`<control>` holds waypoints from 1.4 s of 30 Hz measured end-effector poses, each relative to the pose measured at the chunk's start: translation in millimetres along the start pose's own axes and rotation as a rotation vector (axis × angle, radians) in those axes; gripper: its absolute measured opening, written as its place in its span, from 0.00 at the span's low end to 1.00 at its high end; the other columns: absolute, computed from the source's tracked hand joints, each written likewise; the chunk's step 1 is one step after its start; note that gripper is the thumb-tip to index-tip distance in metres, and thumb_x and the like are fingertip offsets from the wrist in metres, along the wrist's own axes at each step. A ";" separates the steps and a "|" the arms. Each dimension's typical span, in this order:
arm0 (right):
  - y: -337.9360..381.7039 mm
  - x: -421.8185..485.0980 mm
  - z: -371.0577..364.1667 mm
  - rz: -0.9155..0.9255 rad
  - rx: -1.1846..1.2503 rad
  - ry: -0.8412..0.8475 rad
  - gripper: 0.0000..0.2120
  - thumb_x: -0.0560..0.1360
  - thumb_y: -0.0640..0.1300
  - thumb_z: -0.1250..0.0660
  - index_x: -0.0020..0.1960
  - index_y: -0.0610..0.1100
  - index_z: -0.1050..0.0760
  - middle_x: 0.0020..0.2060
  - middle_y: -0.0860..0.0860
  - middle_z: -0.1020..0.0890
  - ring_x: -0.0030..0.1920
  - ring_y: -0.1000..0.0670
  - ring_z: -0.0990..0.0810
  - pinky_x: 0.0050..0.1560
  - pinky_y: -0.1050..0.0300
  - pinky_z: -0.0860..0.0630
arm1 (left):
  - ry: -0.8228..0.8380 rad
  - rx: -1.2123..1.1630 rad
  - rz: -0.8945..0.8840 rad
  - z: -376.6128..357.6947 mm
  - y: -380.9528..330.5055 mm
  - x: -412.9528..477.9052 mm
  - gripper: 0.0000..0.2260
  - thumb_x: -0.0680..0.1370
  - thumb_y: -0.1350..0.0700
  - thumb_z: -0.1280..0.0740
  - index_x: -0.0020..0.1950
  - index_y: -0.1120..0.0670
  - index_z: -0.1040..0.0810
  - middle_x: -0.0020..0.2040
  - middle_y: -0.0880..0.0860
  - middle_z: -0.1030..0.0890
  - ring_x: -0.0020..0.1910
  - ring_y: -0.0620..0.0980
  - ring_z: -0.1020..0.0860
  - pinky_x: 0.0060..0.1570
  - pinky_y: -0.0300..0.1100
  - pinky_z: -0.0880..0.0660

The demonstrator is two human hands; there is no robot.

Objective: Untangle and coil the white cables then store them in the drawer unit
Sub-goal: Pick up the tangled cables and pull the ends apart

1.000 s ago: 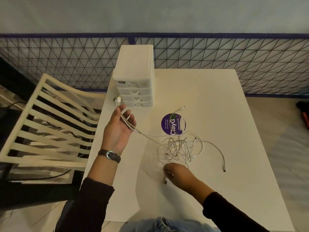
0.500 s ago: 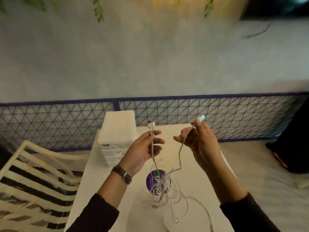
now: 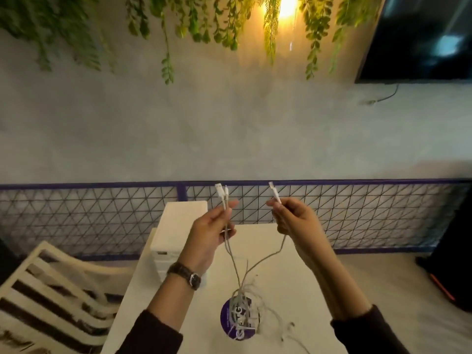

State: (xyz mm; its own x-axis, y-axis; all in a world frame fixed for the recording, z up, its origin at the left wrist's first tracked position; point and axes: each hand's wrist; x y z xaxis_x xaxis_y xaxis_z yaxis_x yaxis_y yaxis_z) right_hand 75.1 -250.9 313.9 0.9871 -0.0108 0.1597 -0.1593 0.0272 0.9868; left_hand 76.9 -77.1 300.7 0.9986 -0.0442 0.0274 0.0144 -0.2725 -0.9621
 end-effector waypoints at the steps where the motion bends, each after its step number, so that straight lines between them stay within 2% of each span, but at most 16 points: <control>1: -0.7 -3.1 -2.1 -0.003 0.053 -0.031 0.09 0.77 0.41 0.38 0.49 0.37 0.23 0.30 0.50 0.29 0.30 0.55 0.34 0.30 0.64 0.36 | 0.000 -0.001 -0.003 -6.0 0.6 -3.6 0.09 0.77 0.61 0.37 0.53 0.53 0.19 0.35 0.49 0.24 0.34 0.44 0.25 0.39 0.35 0.22; 4: -8.4 -10.6 -12.8 -0.032 0.112 -0.015 0.10 0.78 0.41 0.39 0.47 0.34 0.23 0.30 0.49 0.25 0.30 0.53 0.33 0.29 0.64 0.34 | -0.056 0.038 -0.052 -15.0 -0.2 -11.8 0.07 0.73 0.64 0.31 0.46 0.54 0.17 0.33 0.48 0.18 0.31 0.44 0.22 0.38 0.35 0.21; 8: -18.6 -20.5 -28.8 -0.077 0.263 0.031 0.15 0.78 0.45 0.40 0.53 0.36 0.21 0.37 0.49 0.23 0.33 0.55 0.32 0.35 0.62 0.35 | -0.111 0.157 -0.155 -18.9 1.7 -18.7 0.07 0.69 0.65 0.28 0.47 0.58 0.17 0.33 0.49 0.15 0.32 0.45 0.18 0.36 0.36 0.20; 10: -22.8 -22.5 -32.7 -0.123 0.418 0.060 0.18 0.77 0.48 0.39 0.56 0.35 0.23 0.39 0.49 0.22 0.34 0.55 0.32 0.37 0.61 0.34 | -0.131 0.178 -0.148 -18.9 8.5 -21.6 0.07 0.69 0.64 0.27 0.44 0.56 0.17 0.34 0.50 0.15 0.34 0.47 0.17 0.36 0.36 0.20; 13: -29.9 -29.0 -42.9 -0.173 0.531 0.111 0.16 0.76 0.48 0.39 0.54 0.36 0.24 0.40 0.44 0.23 0.38 0.50 0.26 0.39 0.58 0.29 | -0.111 0.183 -0.098 -19.4 21.1 -27.8 0.06 0.69 0.65 0.27 0.42 0.55 0.17 0.34 0.50 0.16 0.34 0.48 0.17 0.37 0.37 0.20; 18: -45.0 -42.5 -47.1 -0.204 0.359 0.130 0.15 0.75 0.53 0.38 0.50 0.42 0.21 0.44 0.43 0.20 0.43 0.48 0.24 0.48 0.50 0.29 | -0.071 0.281 -0.002 -8.6 31.4 -35.0 0.06 0.70 0.65 0.28 0.40 0.54 0.18 0.34 0.50 0.17 0.31 0.43 0.19 0.36 0.36 0.21; 21: -49.0 -49.2 -44.5 -0.184 0.270 0.176 0.15 0.74 0.54 0.38 0.54 0.45 0.22 0.49 0.49 0.19 0.52 0.51 0.22 0.63 0.46 0.32 | 0.024 0.328 0.027 -3.5 30.5 -37.8 0.08 0.72 0.66 0.30 0.48 0.55 0.18 0.39 0.50 0.17 0.33 0.40 0.19 0.37 0.38 0.19; 24: -55.5 -48.3 -41.0 -0.175 0.258 0.311 0.17 0.79 0.48 0.42 0.63 0.41 0.27 0.57 0.50 0.20 0.61 0.49 0.24 0.67 0.43 0.32 | 0.092 0.370 0.056 -0.5 34.6 -38.4 0.12 0.75 0.70 0.36 0.53 0.57 0.20 0.38 0.51 0.18 0.32 0.40 0.19 0.37 0.39 0.19; 26: -56.2 -48.3 -37.0 -0.179 0.246 0.360 0.16 0.80 0.45 0.44 0.63 0.39 0.27 0.57 0.48 0.21 0.59 0.49 0.23 0.63 0.46 0.28 | 0.119 0.425 0.068 2.2 41.2 -38.0 0.10 0.75 0.68 0.36 0.54 0.60 0.21 0.37 0.52 0.19 0.30 0.40 0.20 0.38 0.40 0.19; 29: -53.3 -49.5 -30.8 -0.191 0.244 0.327 0.15 0.81 0.45 0.46 0.51 0.41 0.22 0.58 0.47 0.20 0.54 0.49 0.22 0.51 0.56 0.26 | 0.198 0.472 0.057 2.1 47.8 -36.6 0.10 0.76 0.62 0.33 0.57 0.58 0.21 0.37 0.52 0.21 0.31 0.38 0.23 0.38 0.35 0.22; 32: -55.0 -49.4 -24.4 -0.178 0.360 0.314 0.16 0.80 0.46 0.45 0.47 0.43 0.20 0.54 0.45 0.19 0.48 0.45 0.22 0.44 0.51 0.29 | 0.311 0.467 0.041 -2.7 53.4 -36.6 0.08 0.78 0.60 0.37 0.55 0.57 0.21 0.38 0.52 0.21 0.34 0.40 0.24 0.40 0.31 0.25; 33: -54.0 -48.7 -21.8 -0.189 0.404 0.292 0.16 0.80 0.46 0.45 0.47 0.44 0.20 0.52 0.45 0.18 0.49 0.44 0.21 0.45 0.51 0.29 | 0.355 0.466 0.054 -3.9 55.9 -37.7 0.07 0.79 0.59 0.38 0.51 0.56 0.21 0.36 0.51 0.21 0.35 0.41 0.24 0.40 0.32 0.25; 35: -52.0 -45.5 -13.5 -0.234 0.520 0.216 0.15 0.80 0.45 0.46 0.44 0.44 0.22 0.47 0.48 0.16 0.57 0.46 0.20 0.57 0.49 0.28 | 0.433 0.433 0.093 -4.1 66.0 -40.0 0.10 0.80 0.58 0.41 0.42 0.54 0.23 0.31 0.46 0.23 0.33 0.40 0.26 0.41 0.33 0.27; 37: -49.6 -44.3 -6.0 -0.266 0.652 0.168 0.13 0.80 0.43 0.46 0.47 0.42 0.23 0.44 0.49 0.15 0.54 0.49 0.18 0.63 0.49 0.29 | 0.455 0.376 0.118 -3.5 75.7 -41.7 0.13 0.81 0.58 0.42 0.39 0.54 0.24 0.28 0.44 0.25 0.30 0.39 0.27 0.39 0.31 0.28; 40: -52.2 -46.4 -5.3 -0.296 0.788 0.120 0.13 0.80 0.43 0.46 0.50 0.40 0.24 0.34 0.50 0.18 0.34 0.54 0.19 0.49 0.56 0.20 | 0.459 0.346 0.123 -4.7 83.6 -42.2 0.13 0.81 0.58 0.43 0.39 0.54 0.25 0.28 0.44 0.24 0.30 0.39 0.26 0.38 0.30 0.27; 42: -54.0 -46.5 -4.4 -0.274 0.781 0.077 0.12 0.81 0.43 0.47 0.51 0.40 0.26 0.27 0.53 0.26 0.26 0.58 0.30 0.34 0.63 0.25 | 0.504 0.366 0.147 -4.5 89.9 -43.4 0.10 0.80 0.60 0.41 0.41 0.54 0.24 0.33 0.44 0.21 0.35 0.39 0.23 0.44 0.31 0.26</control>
State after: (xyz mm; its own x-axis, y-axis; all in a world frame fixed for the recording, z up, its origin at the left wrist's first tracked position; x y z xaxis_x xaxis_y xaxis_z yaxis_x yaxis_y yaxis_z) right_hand 37.8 -247.6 253.1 0.9863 0.1529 -0.0628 0.1500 -0.6683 0.7286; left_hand 34.6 -103.9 214.2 0.8466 -0.5270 -0.0736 -0.0160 0.1130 -0.9935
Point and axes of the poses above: each hand's wrist, its own x-axis towards the middle knuckle, its own z-axis out of the back of the hand, y = z × x
